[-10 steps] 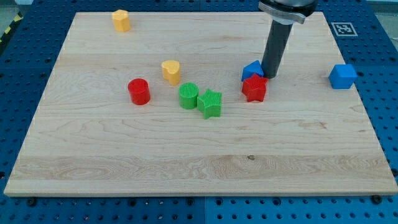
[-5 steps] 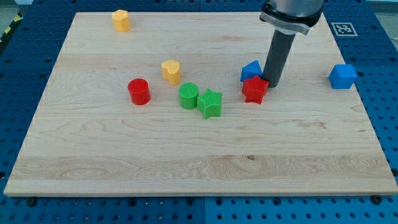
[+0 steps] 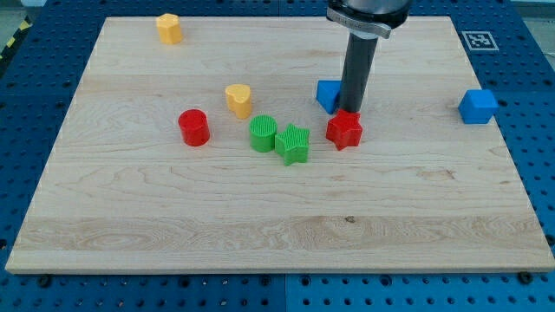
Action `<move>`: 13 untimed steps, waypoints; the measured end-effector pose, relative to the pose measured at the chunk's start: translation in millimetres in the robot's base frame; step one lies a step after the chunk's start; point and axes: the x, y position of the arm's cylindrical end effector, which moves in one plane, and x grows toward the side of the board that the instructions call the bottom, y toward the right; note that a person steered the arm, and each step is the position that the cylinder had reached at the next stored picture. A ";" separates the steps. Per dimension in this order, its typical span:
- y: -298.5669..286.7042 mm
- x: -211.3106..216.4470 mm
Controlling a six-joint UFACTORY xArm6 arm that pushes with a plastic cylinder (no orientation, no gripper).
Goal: Slightly push the red star and triangle towards the center of the board
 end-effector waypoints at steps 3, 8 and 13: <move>68.4 58.3; 33.7 67.1; 100.3 65.4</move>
